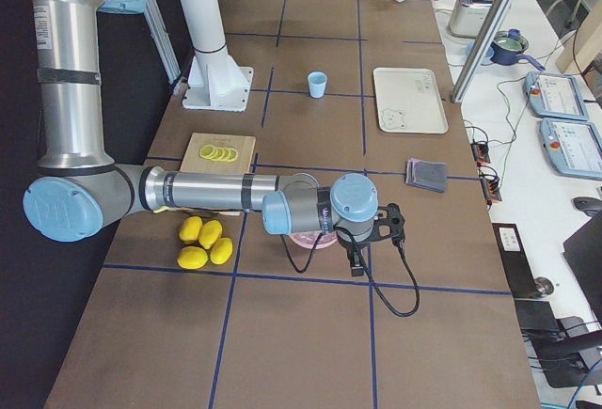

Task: Mash ice and strawberries in cup
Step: 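Carry the pestle with the left gripper over the light-blue cup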

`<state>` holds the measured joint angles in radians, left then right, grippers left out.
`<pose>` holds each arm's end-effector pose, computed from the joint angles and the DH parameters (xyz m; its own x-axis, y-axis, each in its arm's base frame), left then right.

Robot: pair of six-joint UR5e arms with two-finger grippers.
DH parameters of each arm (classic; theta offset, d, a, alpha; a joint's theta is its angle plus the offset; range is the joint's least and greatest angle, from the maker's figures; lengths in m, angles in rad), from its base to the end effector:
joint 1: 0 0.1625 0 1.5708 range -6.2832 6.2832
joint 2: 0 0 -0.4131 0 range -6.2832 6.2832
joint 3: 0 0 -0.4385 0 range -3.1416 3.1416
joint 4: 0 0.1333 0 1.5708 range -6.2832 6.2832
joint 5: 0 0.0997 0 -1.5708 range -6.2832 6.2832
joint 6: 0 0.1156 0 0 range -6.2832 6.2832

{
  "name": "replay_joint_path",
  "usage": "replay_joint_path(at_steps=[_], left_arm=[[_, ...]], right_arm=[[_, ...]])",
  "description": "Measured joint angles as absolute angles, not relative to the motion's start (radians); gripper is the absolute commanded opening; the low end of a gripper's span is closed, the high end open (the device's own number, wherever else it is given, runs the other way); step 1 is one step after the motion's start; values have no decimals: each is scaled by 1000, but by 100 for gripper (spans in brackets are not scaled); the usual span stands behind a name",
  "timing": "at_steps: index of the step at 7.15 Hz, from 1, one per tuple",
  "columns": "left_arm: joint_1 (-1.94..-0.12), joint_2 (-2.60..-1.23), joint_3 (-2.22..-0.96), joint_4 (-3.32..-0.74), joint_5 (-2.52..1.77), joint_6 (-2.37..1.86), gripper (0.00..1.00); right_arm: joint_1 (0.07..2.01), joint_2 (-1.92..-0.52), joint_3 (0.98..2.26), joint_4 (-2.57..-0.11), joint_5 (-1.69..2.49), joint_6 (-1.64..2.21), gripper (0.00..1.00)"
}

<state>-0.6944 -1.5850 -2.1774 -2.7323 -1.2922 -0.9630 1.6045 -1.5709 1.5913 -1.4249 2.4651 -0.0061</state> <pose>0.2404 -0.4150 0.1997 0.3369 0.4339 -0.8356 0.7668 0.3885 0.5109 0.0616 -0.5469 0.6215 0.6302 -0.1139 0.7680 -0.0294 0.9850 0.1702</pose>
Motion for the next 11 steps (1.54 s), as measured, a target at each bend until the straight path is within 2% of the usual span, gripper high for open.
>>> replay_joint_path(at_steps=[2,4,7,11], left_arm=[[-385,-1661,-2153,-2752,-901,-781,0],[-234,-1732,-2083,-2791,-702,-646,0],[-180,-1889,-1912,-2879,-652,-612,0],[-213,-2028,-1664,-3145,-775,-518,0]], right_arm=[[1605,-1569,1591,-1422,2463,-1,100],[1605,-1568,1591,-1422,2461,0,100],[1605,-1568,1589,-1421,2459,1,100],[1604,-1567,1584,-1422,2459,6,100]])
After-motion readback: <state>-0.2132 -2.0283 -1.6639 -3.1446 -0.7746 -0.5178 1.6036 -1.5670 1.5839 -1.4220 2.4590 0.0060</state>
